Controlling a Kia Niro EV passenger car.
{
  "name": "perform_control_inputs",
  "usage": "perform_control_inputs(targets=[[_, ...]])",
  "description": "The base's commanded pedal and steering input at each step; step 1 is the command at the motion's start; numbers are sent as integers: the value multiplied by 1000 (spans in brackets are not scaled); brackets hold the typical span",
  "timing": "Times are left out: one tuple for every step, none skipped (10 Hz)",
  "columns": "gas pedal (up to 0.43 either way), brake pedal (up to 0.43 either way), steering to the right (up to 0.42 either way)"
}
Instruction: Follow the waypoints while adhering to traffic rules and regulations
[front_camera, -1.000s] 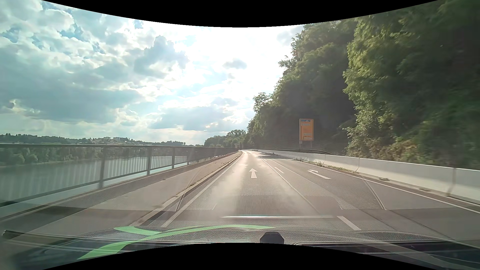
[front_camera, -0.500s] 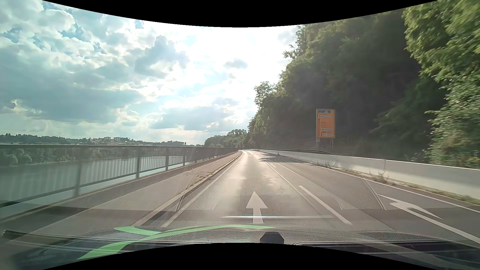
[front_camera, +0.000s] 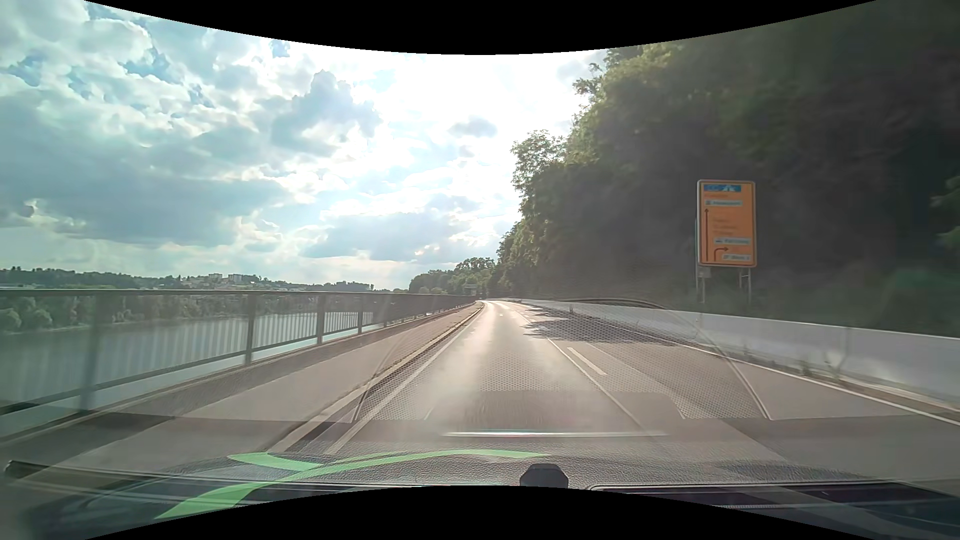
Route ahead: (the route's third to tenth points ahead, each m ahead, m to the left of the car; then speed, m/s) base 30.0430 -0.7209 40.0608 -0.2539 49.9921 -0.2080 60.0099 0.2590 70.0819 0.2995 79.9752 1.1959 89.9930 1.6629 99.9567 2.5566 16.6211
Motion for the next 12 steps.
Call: perform_control_inputs(targets=[[197, 0, -3], [197, 0, -3], [197, 0, -3], [197, 0, -3], [197, 0, -3], [197, 0, -3], [197, 0, -3], [197, 0, -3], [197, 0, -3], [197, 0, -3], [197, 0, -3], [197, 0, -3]])
